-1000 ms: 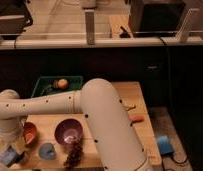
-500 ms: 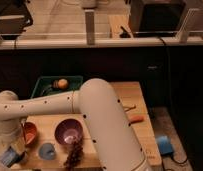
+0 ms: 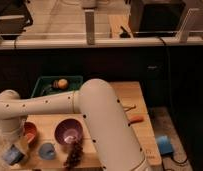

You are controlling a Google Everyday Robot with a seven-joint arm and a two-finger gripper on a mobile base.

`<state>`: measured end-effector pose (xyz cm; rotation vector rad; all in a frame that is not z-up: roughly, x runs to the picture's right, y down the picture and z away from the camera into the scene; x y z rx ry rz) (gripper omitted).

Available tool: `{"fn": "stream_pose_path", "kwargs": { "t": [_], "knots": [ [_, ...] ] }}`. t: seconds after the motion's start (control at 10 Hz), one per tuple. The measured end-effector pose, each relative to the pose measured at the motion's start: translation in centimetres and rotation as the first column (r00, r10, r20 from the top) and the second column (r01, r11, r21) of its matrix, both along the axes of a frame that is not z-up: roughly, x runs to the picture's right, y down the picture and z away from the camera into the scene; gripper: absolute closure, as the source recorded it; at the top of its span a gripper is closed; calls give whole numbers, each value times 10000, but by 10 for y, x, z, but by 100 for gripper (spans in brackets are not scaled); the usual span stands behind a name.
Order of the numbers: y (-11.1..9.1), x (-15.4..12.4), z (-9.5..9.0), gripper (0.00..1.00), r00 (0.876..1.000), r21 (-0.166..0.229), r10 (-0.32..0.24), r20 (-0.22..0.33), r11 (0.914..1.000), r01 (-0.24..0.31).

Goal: Place sponge in metal cup

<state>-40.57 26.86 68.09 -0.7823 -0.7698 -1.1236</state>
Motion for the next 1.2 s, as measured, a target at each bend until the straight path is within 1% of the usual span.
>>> {"fn": "stream_pose_path", "kwargs": {
  "t": [0.2, 0.3, 0.6, 1.2],
  "knots": [
    [-1, 1, 0, 20, 9999, 31, 54, 127, 10000, -54],
    [-3, 2, 0, 20, 9998, 146, 127, 131, 9998, -129],
    [-10, 4, -2, 20, 9991, 558, 376, -220, 9978, -363],
    [-10, 5, -2, 20, 9990, 575, 385, -230, 9977, -371]
  ]
}}
